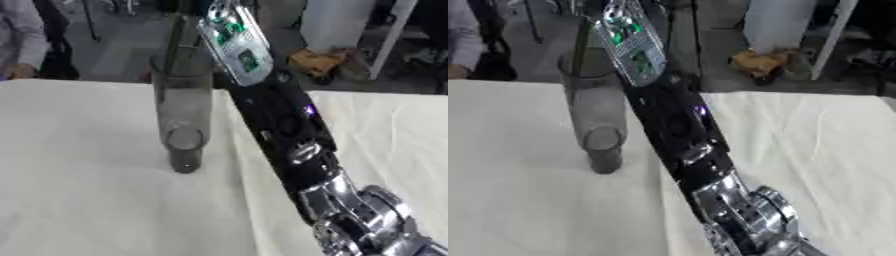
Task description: Arrange flowers into the vase.
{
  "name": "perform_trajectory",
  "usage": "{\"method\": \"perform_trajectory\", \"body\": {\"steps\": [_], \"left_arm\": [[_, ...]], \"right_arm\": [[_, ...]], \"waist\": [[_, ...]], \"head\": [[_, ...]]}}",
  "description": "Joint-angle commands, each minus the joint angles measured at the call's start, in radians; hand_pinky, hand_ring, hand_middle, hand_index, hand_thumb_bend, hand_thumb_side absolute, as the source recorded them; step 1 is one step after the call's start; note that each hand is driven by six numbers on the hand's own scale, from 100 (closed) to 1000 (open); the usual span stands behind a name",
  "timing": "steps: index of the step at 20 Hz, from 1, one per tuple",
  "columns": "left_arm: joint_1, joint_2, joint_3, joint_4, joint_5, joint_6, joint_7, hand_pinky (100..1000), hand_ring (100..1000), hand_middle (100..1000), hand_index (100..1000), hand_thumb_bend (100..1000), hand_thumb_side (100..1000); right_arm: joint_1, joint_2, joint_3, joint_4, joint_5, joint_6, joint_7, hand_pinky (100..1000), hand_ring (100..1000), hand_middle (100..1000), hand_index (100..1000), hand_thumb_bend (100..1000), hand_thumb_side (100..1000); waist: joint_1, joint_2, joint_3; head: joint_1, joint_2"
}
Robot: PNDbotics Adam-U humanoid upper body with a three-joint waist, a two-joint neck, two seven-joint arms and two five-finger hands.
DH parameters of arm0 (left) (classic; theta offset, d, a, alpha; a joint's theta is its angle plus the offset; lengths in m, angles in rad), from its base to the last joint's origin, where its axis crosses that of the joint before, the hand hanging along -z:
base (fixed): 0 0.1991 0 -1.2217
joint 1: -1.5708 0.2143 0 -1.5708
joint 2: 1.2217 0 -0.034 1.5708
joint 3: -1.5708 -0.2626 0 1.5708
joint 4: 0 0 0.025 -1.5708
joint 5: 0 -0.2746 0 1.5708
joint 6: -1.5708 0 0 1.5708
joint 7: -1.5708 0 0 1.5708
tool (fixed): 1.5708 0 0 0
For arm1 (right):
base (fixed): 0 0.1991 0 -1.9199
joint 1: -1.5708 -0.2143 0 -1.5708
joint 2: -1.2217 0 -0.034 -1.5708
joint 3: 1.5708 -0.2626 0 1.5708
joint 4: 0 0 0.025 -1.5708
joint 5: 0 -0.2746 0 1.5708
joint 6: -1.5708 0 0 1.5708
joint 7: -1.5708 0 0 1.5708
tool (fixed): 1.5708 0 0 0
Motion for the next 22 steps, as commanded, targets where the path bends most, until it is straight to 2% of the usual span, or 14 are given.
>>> {"method": "perform_trajectory", "body": {"steps": [1,12,18,22], "left_arm": [[-0.005,0.011,0.004,-0.014,-0.001,0.002,0.003,728,874,947,961,100,1000],[-0.004,0.01,0.005,-0.014,-0.002,0.004,0.003,728,874,947,961,100,1000],[-0.005,0.009,0.005,-0.014,-0.003,0.004,0.004,728,874,946,961,100,1000],[-0.005,0.007,0.006,-0.014,-0.003,0.004,0.004,728,874,946,961,100,1000]], "right_arm": [[-0.02,-0.031,0.009,-0.006,0.043,-0.003,0.048,203,451,128,334,479,830],[-0.02,-0.051,0.015,-0.019,0.139,-0.017,0.203,224,494,156,357,486,838],[-0.002,-0.059,0.022,-0.035,0.141,-0.025,0.235,253,536,174,377,453,835],[0.012,-0.066,0.03,-0.042,0.14,-0.033,0.244,274,560,183,388,399,829]], "waist": [[0.009,-0.024,-0.001],[0.011,-0.027,-0.006],[0.01,-0.028,-0.006],[0.011,-0.028,-0.009]], "head": [[0.002,0.001],[0.005,0.002],[0.007,0.0],[0.01,0.0]]}}
